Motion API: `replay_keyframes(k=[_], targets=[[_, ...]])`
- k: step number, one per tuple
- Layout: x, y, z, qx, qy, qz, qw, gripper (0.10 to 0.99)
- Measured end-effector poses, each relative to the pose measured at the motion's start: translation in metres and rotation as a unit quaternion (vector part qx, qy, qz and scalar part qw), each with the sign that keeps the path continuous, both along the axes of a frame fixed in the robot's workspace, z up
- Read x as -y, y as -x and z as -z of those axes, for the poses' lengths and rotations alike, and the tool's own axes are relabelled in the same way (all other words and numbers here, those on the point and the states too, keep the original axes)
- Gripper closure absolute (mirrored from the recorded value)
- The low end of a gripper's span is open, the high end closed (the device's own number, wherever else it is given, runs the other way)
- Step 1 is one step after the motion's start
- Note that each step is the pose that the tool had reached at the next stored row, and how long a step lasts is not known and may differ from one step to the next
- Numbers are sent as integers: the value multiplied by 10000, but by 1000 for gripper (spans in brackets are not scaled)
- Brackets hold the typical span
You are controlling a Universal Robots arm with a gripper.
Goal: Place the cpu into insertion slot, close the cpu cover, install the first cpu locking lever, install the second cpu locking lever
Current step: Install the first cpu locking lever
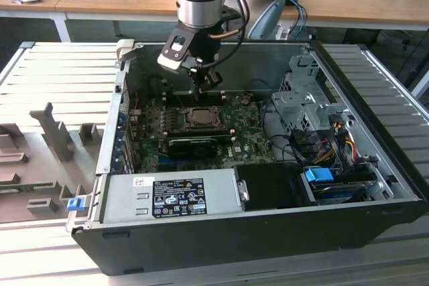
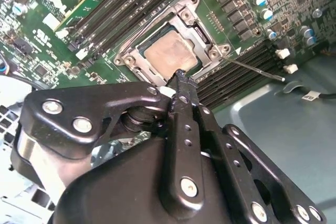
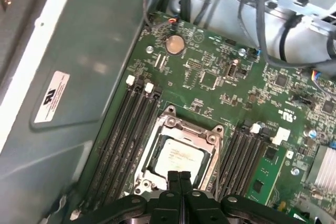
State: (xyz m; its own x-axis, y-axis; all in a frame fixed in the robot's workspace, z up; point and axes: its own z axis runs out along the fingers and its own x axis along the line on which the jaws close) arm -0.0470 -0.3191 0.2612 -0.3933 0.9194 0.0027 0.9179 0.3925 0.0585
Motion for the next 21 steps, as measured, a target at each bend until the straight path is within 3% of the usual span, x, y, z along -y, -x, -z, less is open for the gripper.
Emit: replay_keyframes(k=[12,21], targets=[[0,0,0,0,0,-543,9985,980],[0,0,0,0,0,-1029,9947,980]])
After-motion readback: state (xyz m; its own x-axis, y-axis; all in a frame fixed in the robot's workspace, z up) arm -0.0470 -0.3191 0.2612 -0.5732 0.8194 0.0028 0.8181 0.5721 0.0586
